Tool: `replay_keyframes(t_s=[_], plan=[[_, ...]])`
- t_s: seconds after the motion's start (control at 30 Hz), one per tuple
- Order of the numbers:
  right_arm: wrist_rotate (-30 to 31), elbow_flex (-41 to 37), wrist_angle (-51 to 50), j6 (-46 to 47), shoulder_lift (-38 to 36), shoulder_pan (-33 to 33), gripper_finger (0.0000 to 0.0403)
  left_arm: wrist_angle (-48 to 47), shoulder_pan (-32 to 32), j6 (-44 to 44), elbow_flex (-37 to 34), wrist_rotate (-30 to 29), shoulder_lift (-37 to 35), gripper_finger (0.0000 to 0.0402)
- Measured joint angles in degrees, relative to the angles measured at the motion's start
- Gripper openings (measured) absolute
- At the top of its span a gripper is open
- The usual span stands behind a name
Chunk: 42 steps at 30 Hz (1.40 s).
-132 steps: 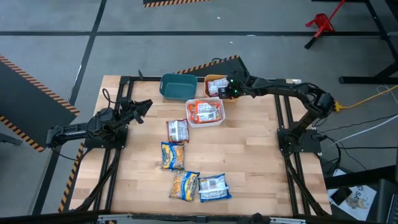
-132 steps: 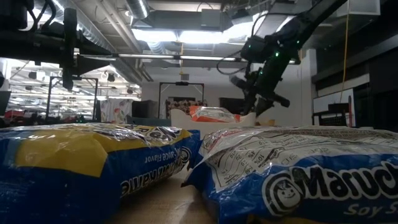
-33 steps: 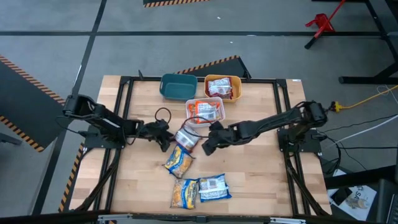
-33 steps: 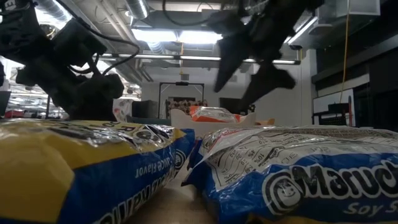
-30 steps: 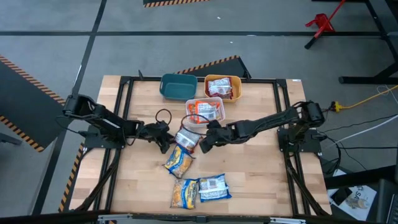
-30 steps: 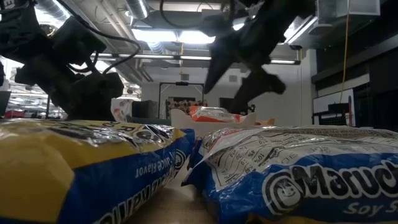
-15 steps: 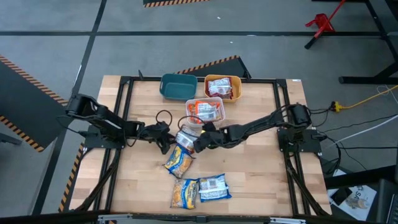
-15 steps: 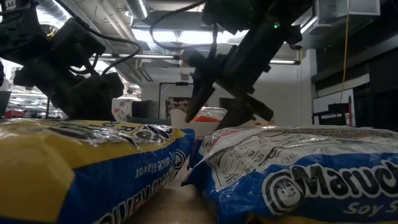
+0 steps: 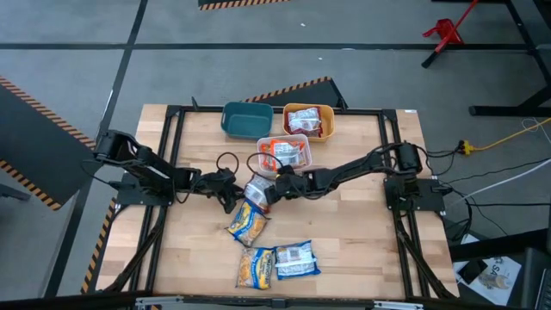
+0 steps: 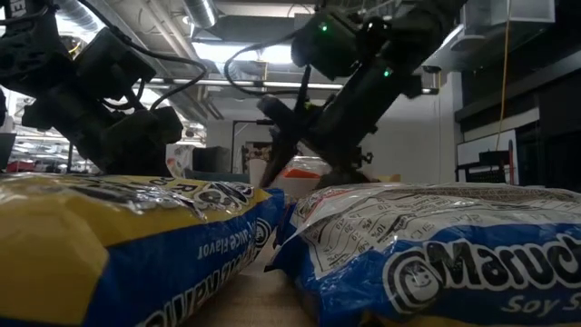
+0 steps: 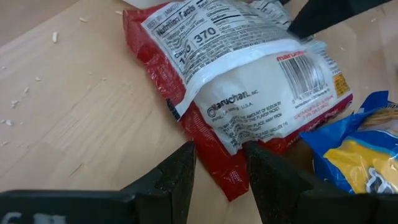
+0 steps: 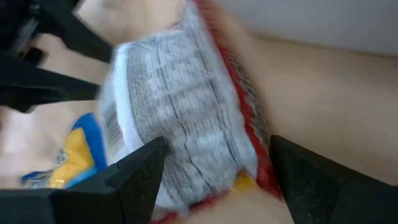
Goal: Sort Maruchan noodles
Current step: Put the red noodle pack into the yellow bin
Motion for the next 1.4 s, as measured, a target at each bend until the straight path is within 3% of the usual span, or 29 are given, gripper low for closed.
replay_keyframes(t_s=[0.33, 0.7, 1.0, 1.2, 1.4], plan=[[-5.23, -0.82, 6.98, -3.1, 1.7, -0.04, 0.0269, 0.55, 0.02, 1.07, -0.07, -0.52, 0.0, 0.014], [-8.02, -0.78, 6.96, -1.62, 1.53, -0.04, 0.0104, 0.57, 0.02, 1.7, -0.13, -0.52, 0.0, 0.014], [-10.95, -0.85, 5.19, -1.7, -0.16, 0.22, 0.007, 0.52, 0.09, 1.12, -0.11, 1.3, -1.25, 0.014], [-11.03, -0.83, 5.04, -1.82, -1.42, 0.22, 0.0012, -0.58, 0.81, 0.99, -0.11, 2.1, -3.06, 0.014], [-11.14, -0.82, 4.82, -1.21, -1.45, 0.17, 0.0009, -0.97, 3.59, 1.06, -0.13, 4.2, -5.11, 0.014]])
